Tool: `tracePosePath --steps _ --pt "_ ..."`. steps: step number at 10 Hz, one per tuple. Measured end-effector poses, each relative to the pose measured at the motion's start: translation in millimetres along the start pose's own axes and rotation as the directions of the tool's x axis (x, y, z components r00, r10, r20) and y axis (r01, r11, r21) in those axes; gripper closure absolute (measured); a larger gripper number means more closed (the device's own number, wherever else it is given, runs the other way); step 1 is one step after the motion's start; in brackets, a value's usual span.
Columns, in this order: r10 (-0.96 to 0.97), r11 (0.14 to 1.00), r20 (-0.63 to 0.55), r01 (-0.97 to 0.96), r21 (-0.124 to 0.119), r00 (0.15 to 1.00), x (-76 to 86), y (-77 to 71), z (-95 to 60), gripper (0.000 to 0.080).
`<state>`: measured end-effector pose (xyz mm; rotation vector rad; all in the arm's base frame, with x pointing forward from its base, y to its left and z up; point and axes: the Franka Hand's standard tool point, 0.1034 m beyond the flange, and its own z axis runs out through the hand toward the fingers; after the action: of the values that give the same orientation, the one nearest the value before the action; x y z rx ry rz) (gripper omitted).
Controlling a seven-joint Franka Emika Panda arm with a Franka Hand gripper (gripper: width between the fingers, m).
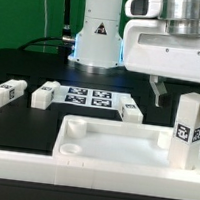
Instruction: Assemble desk
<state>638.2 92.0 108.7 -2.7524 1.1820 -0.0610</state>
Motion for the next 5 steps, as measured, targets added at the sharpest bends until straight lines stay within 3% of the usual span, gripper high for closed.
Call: tracePosePath --steps 5 --pt "-0.430 0.903 0.000 0.430 -0.001 0.903 -3.9 -3.8 0.1 0.0150"
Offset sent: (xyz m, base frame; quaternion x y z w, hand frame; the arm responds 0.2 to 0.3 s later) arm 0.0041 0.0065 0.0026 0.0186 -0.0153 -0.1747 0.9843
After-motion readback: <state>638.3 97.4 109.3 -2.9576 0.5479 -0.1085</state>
